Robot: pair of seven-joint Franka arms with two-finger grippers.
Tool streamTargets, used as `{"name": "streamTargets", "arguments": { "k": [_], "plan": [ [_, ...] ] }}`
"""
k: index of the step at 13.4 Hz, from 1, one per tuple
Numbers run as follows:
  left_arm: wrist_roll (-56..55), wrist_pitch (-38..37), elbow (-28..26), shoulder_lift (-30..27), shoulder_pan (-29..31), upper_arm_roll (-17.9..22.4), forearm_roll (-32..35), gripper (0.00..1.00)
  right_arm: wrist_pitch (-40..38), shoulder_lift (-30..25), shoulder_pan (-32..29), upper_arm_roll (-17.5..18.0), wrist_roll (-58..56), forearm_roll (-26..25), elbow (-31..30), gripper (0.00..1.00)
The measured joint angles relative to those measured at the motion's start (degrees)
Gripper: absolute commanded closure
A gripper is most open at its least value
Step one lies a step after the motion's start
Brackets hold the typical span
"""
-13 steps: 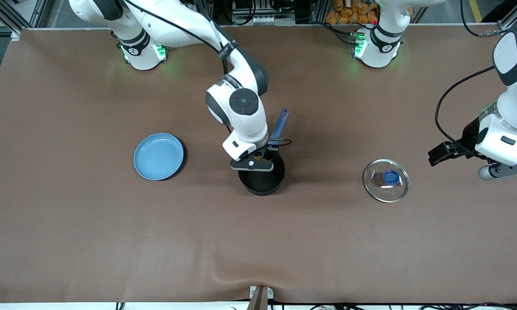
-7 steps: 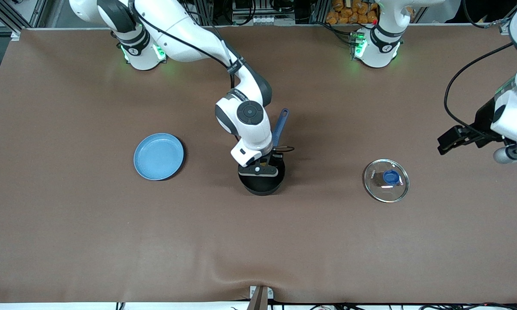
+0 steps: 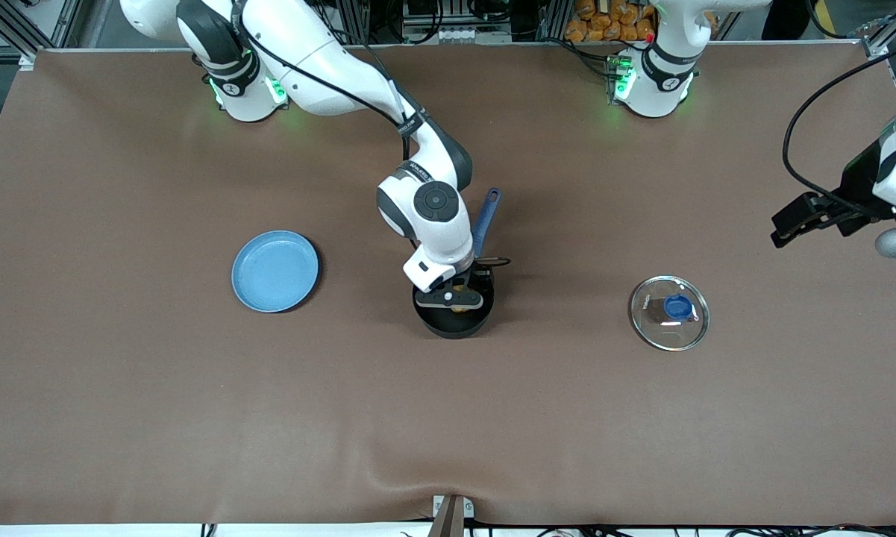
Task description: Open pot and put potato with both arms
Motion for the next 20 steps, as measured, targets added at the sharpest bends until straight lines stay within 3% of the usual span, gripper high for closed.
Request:
{"name": "streamTargets", "arguments": {
  "k": [2, 4, 10, 15, 20],
  "plan": [
    [0.27, -1.34, -0.01, -1.18, 0.58, 0.01, -0.09, 0.00, -0.75, -0.63, -0.15, -0.29, 0.00, 0.09, 1.40, 0.00],
    [0.39, -2.53, -0.52, -2.32, 0.76, 0.02, -1.64, 0.00, -7.50, -3.75, -0.63, -0.62, 0.00, 0.09, 3.05, 0.00],
    [0.75, -3.33, -6.97, -7.16, -1.18, 0.12, -2.84, 0.00, -35.46, -23.92, -5.31, 0.13, -5.34, 0.08, 3.88, 0.00],
    [4.17, -6.01, -8.41, -8.99, -2.41, 2.45, -2.84, 0.00, -50.92, -37.70, -15.84, 0.40, -19.45, 0.04, 1.66, 0.00],
    [6.44, -6.53, -8.40, -9.17, -2.50, 2.98, -2.84, 0.00, -54.06, -51.15, -32.20, 2.11, -35.28, -0.32, -7.19, 0.00]
  ]
}}
